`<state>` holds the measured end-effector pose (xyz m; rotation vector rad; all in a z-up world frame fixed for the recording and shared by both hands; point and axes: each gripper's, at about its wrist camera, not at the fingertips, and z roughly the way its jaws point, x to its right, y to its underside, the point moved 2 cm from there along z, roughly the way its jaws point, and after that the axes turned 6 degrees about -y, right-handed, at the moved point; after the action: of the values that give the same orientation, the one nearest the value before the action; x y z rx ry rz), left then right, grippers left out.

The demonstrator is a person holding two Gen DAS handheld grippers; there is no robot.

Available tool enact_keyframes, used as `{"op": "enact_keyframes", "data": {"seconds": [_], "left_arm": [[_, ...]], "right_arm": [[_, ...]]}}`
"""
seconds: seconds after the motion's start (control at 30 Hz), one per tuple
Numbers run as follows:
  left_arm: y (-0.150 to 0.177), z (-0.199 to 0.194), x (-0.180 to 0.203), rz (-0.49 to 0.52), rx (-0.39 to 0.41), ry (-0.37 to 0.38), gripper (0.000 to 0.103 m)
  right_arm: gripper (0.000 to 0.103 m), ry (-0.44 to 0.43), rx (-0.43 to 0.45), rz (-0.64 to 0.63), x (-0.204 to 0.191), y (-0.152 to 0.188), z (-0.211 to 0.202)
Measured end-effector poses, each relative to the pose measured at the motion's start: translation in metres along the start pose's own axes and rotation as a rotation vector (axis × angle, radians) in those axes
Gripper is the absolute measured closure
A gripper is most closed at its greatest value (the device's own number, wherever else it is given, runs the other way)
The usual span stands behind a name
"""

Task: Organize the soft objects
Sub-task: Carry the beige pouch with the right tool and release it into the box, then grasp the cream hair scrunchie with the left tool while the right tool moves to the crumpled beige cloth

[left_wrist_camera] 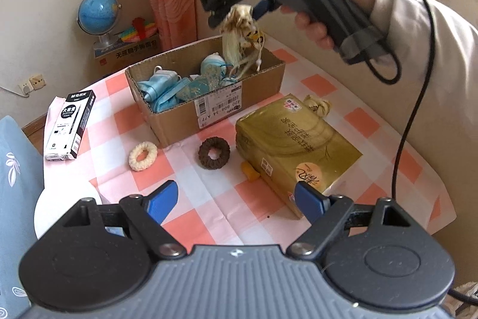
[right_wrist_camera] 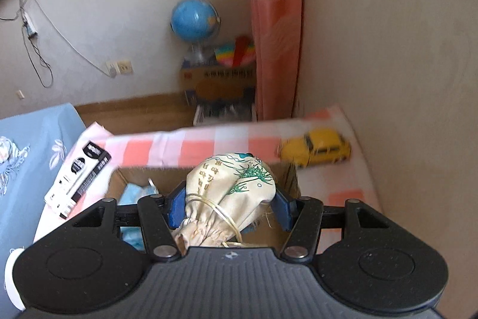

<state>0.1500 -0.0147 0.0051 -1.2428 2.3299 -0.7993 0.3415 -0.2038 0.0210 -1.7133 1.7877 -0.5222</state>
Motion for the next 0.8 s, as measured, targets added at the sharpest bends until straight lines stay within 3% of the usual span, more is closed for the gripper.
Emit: {"op": "enact_keyframes", "data": {"seconds": [0.1,0.17,0.23,0.37,0.6,0.8], "left_arm": [[0.002,-0.001,0.000,-0.001,0.000,0.003,0.018],[0.003,-0.001,0.000,-0.004,-0.001,-0.001,0.018],[0.004,0.000,-0.001,-0.009,-0.005,-0.004,0.018],[0.005,0.003,-0.003,-0.014,-0.012,-0.015,0.018],[0.005,0.002,-0.001,-0.017,-0.012,-0.023,0.017],[0.004,-0.003,-0.002,-0.043,0.012,-0.057,0.009]], "right_arm": [[0.038,0.003,-0.045,0.017,0.000,0.002,0.011],[0.023,-0.006,-0.067,0.047,0.004,0.002,0.015],[0.017,-0.006,-0.063,0.053,0.006,0.003,0.014],[0.016,-0.006,-0.052,0.041,0.009,0.004,0.005],[0.004,-0.013,-0.018,0.001,0.017,0.017,-0.023],[0.000,0.000,0.005,-0.006,0.030,0.048,-0.055]]}}
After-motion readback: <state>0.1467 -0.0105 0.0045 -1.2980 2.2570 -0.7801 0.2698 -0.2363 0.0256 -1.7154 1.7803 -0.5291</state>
